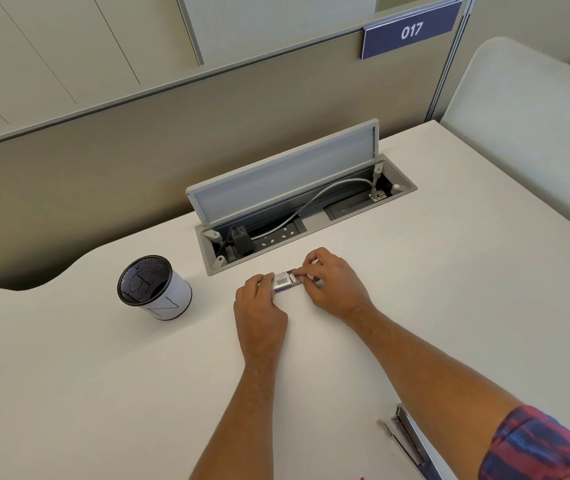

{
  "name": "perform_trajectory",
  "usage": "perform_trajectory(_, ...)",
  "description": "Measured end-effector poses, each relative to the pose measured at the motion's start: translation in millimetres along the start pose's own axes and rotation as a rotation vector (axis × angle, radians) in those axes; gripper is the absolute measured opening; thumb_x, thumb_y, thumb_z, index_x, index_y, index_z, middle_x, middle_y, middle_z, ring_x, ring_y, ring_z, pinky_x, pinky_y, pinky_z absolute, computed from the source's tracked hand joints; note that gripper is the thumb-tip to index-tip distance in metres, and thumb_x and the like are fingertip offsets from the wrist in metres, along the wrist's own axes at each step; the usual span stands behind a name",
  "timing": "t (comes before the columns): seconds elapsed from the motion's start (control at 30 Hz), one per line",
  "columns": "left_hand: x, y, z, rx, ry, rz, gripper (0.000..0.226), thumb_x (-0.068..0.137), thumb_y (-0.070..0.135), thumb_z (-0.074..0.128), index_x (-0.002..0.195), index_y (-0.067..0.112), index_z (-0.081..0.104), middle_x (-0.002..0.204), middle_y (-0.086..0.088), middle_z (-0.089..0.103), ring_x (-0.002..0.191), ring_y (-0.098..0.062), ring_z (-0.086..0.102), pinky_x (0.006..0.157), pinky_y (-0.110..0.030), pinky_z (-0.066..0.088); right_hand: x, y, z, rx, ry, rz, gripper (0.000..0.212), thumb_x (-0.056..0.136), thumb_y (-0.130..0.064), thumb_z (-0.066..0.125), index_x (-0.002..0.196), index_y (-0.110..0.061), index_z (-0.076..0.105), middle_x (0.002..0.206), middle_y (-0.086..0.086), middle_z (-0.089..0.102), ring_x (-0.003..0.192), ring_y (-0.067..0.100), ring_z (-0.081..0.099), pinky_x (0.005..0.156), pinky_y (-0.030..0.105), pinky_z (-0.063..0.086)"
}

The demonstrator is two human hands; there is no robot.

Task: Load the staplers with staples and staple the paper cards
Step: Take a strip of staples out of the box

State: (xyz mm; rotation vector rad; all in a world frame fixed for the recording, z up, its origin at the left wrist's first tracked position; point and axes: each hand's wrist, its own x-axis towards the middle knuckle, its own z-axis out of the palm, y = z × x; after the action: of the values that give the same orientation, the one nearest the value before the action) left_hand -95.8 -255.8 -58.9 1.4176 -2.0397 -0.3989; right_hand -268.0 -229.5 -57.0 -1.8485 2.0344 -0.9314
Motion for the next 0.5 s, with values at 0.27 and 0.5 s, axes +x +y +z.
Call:
perform_trajectory(0.27, 0.3, 0.8, -0.5, 0.006, 0.0, 0.012, 0.05, 0.078, -0.014, 0.061, 0.124, 0.006, 0.068, 0.118, -0.01, 0.068, 0.104, -0.03, 0.059, 0.088, -0.041, 0.053, -1.2, -6.6, -7.3, 0.084, -0.016, 0.075, 0.008, 0.089, -0.021, 0.066, 0.096, -0.018, 0.069, 0.106, -0.006, 0.06, 0.08, 0.012, 0.055, 0.068, 0.016, 0.038)
perform_trajectory(0.5, 0.2, 0.9, -0.3, 0.003, -0.008, 0.015, 0.049, 0.079, -0.014, 0.062, 0.124, 0.005, 0.068, 0.119, -0.011, 0.068, 0.104, -0.031, 0.059, 0.089, -0.042, 0.054, -0.8, -6.5, -6.3, 0.111, -0.016, 0.067, 0.009, 0.09, -0.028, 0.069, 0.093, -0.02, 0.068, 0.104, -0.006, 0.06, 0.081, 0.015, 0.057, 0.068, 0.02, 0.044)
